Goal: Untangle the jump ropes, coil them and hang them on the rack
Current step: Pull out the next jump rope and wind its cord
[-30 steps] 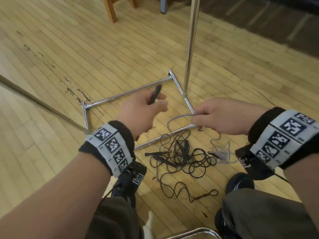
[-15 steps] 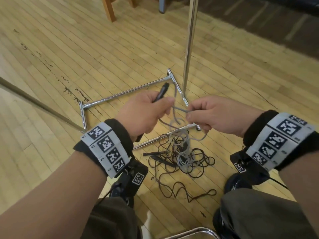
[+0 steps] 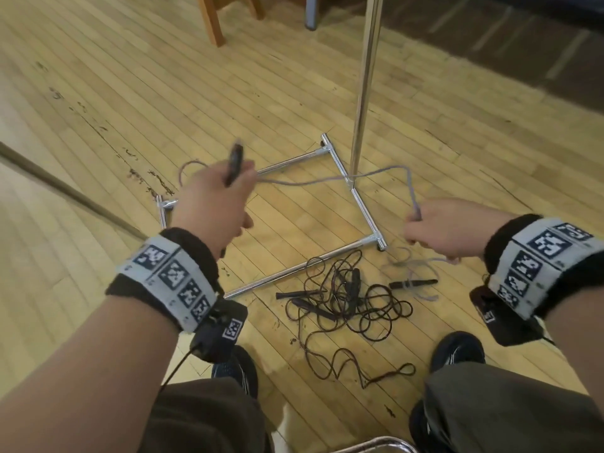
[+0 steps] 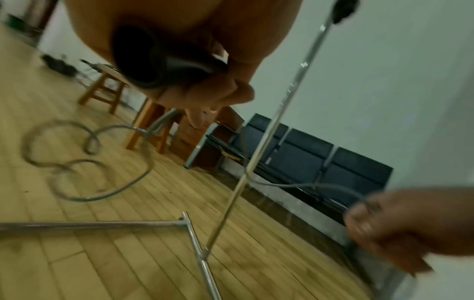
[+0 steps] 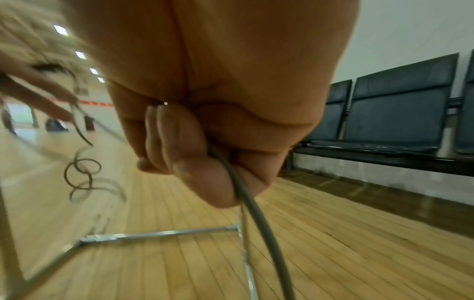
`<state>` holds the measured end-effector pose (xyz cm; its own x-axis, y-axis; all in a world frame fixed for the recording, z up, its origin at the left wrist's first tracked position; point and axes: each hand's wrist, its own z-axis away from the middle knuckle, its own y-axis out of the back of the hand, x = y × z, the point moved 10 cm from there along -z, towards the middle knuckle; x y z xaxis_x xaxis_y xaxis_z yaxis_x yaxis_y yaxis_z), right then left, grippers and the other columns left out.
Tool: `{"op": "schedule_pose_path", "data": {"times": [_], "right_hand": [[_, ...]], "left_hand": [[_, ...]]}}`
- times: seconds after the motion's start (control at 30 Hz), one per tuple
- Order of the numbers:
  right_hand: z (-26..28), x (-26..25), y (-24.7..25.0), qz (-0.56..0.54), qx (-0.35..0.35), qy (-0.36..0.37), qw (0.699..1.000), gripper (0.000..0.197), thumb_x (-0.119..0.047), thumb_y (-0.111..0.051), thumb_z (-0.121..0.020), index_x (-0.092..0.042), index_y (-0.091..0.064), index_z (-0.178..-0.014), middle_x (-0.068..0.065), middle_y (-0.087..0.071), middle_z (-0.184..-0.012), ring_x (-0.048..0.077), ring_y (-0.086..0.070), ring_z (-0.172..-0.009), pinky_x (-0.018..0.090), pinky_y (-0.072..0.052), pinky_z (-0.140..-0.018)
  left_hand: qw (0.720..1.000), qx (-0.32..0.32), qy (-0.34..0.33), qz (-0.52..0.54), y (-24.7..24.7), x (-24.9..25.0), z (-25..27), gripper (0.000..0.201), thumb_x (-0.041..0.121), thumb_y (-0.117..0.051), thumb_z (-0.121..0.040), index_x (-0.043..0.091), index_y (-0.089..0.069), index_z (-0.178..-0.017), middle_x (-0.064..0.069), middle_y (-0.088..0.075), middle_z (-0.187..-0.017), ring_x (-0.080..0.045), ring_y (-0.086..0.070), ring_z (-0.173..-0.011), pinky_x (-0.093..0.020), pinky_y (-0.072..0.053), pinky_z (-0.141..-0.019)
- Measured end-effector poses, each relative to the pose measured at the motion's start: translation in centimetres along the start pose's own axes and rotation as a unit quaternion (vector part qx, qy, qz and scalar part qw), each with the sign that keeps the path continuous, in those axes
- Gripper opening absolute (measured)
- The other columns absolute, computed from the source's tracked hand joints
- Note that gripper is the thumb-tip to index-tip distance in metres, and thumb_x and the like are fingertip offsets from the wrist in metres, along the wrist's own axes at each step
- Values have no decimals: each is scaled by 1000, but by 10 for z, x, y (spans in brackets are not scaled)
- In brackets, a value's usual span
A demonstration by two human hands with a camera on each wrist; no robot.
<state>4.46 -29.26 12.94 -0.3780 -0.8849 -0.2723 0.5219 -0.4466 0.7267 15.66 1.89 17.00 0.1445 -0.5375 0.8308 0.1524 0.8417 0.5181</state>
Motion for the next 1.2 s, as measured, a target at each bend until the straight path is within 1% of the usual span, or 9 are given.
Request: {"op": "schedule_pose_path", "data": {"times": [0.1, 0.23, 0.37, 0.43, 0.6, 0.8, 0.93, 1.0, 1.2], "right_hand": [[10, -43, 10, -34, 21, 70, 997, 28, -32, -53, -100, -17, -68, -80, -2, -56, -65, 15, -46, -54, 30, -40, -51], [26, -81, 8, -46, 13, 141, 989, 21, -37, -58, -99, -30, -67, -81, -8, -62, -69, 7, -53, -59, 27, -40, -56], [41, -101, 8, -113, -2, 212, 971, 20, -37, -61, -98, -33, -71, -81, -15, -52, -53, 1, -46, -46, 14, -35, -45], [40, -94, 12, -134, 8, 210, 969, 19, -37, -64, -97, -24, -72, -85, -14, -51, -53, 2, -43, -45, 15, -35, -43], [22, -41, 24, -80, 62, 115, 988, 26, -39, -56, -101, -23, -68, -84, -8, -53, -63, 8, -46, -55, 26, -39, -52], [9, 33, 31, -17, 62, -28, 998, 37, -40, -48, -106, -15, -67, -86, 4, -58, -73, 19, -50, -63, 33, -40, -59], [15, 16, 37, -8, 72, -15, 997, 34, -35, -48, -104, -16, -66, -84, 6, -63, -77, 24, -56, -68, 38, -43, -62], [21, -16, 29, -38, 54, 40, 997, 33, -40, -50, -102, -20, -65, -81, -1, -59, -70, 17, -51, -60, 35, -42, -58], [37, -85, 5, -143, -15, 174, 974, 24, -35, -58, -100, -20, -70, -85, -5, -49, -63, 14, -43, -56, 38, -39, -57]], "left_hand": [[994, -92, -55, -15, -40, 21, 18, 27, 46, -62, -102, 43, -69, -128, 11, -75, -71, -6, -65, -50, -26, -56, -51], [967, -232, -104, 30, -82, 43, 42, 31, 46, -66, -96, 43, -71, -127, 17, -78, -91, -13, -63, -51, -27, -52, -52], [933, -335, -135, -7, -105, 49, 62, 24, 55, -65, -99, 35, -74, -89, 15, -62, -52, -5, -54, -41, -17, -43, -45], [941, -310, -135, -9, -101, 48, 56, 31, 54, -68, -96, 31, -69, -75, 14, -55, -47, -5, -50, -38, -17, -41, -43], [990, -103, -31, 96, -45, 24, 11, 31, 51, -71, -96, 22, -70, -86, 10, -50, -59, -11, -41, -46, -29, -40, -45], [991, 94, 32, 93, 22, -6, -12, 28, 52, -65, -97, 26, -71, -89, 7, -61, -69, -15, -51, -53, -34, -48, -54], [1000, 9, -10, -6, -8, 6, -2, 22, 47, -62, -103, 37, -72, -120, 10, -74, -90, -2, -63, -49, -16, -48, -44], [997, -51, -50, -29, -32, 19, 10, 26, 46, -61, -103, 43, -69, -127, 14, -74, -81, 0, -64, -50, -14, -49, -46], [942, -313, -119, -11, -108, 44, 53, 13, 45, -63, -103, 41, -75, -108, 5, -69, -60, -10, -58, -45, -26, -49, -50]]}}
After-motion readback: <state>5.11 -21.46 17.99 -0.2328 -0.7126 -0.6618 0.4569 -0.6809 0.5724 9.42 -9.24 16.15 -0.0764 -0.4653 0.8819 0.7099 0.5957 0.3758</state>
